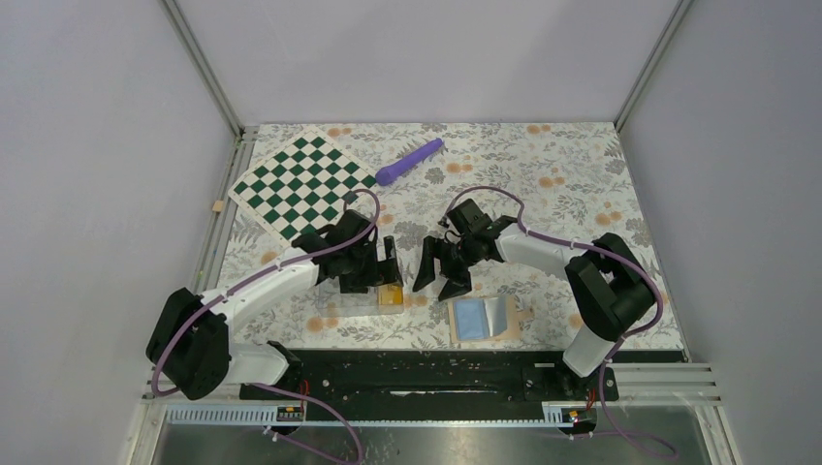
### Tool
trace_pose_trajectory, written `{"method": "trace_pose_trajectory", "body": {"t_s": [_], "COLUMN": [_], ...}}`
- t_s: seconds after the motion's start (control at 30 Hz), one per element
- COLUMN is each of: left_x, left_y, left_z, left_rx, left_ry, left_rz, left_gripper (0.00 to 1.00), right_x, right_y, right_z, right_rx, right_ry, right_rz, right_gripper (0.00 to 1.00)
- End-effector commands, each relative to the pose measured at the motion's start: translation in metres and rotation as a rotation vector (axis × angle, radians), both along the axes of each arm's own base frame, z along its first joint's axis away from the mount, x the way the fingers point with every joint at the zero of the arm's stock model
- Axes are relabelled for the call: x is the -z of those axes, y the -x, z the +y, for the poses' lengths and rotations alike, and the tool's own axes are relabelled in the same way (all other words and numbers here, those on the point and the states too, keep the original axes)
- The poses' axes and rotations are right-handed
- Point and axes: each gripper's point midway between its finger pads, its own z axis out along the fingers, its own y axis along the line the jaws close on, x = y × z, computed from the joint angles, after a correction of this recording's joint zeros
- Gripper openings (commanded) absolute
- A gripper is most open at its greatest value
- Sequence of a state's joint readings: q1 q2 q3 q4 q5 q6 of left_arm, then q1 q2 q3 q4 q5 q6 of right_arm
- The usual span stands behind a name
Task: Put the credit cards into the card holder
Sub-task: Pick up the credit card from the storage box.
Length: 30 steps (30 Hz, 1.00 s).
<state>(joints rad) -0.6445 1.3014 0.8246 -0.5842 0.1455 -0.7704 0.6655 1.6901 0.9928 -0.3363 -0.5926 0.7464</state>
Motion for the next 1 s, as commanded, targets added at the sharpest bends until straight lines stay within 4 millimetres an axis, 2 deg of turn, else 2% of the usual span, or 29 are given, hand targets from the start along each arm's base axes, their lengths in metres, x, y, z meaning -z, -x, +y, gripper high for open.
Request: {"method": "trace_pose_trajectory", "body": {"t_s": [0.0,0.17,0.3,0.47,0.53,0.7,0.8,0.97], "left_x": [-0.022,-0.027,-0.028,-0.026,-0.022,-0.009,-0.002,0.012], "left_y": [-0.010,-0.007,-0.004,-0.007,-0.008,-0.011,-0.013,-0.014], "left_z": [0.012,0.010,-0.001,-0.001,0.004,0.012,0.012,0.015], "left_rx": [0.003,0.001,-0.021,-0.081,-0.103,-0.114,-0.111,-0.115], "left_ry": [-0.056,0.000,0.153,0.307,0.320,0.307,0.297,0.269], "left_rz": [-0.088,-0.110,-0.105,-0.104,-0.094,-0.066,-0.050,-0.023], "left_gripper": [0.94,0.91,0.83,0.65,0.60,0.49,0.37,0.36], "right_x": [-0.014,-0.015,-0.015,-0.016,-0.015,-0.011,-0.008,-0.002], "right_y": [-0.004,-0.005,-0.005,-0.009,-0.011,-0.011,-0.010,-0.007], "right_z": [0.002,0.008,0.018,0.030,0.034,0.044,0.050,0.055], "right_rx": [-0.029,-0.047,-0.065,-0.076,-0.077,-0.089,-0.090,-0.099], "right_ry": [-0.013,-0.004,-0.003,-0.010,-0.010,-0.014,-0.023,-0.012], "right_rz": [-0.040,-0.043,-0.039,-0.035,-0.030,-0.012,0.013,0.024], "right_gripper": [0.81,0.80,0.71,0.61,0.60,0.49,0.45,0.40]}}
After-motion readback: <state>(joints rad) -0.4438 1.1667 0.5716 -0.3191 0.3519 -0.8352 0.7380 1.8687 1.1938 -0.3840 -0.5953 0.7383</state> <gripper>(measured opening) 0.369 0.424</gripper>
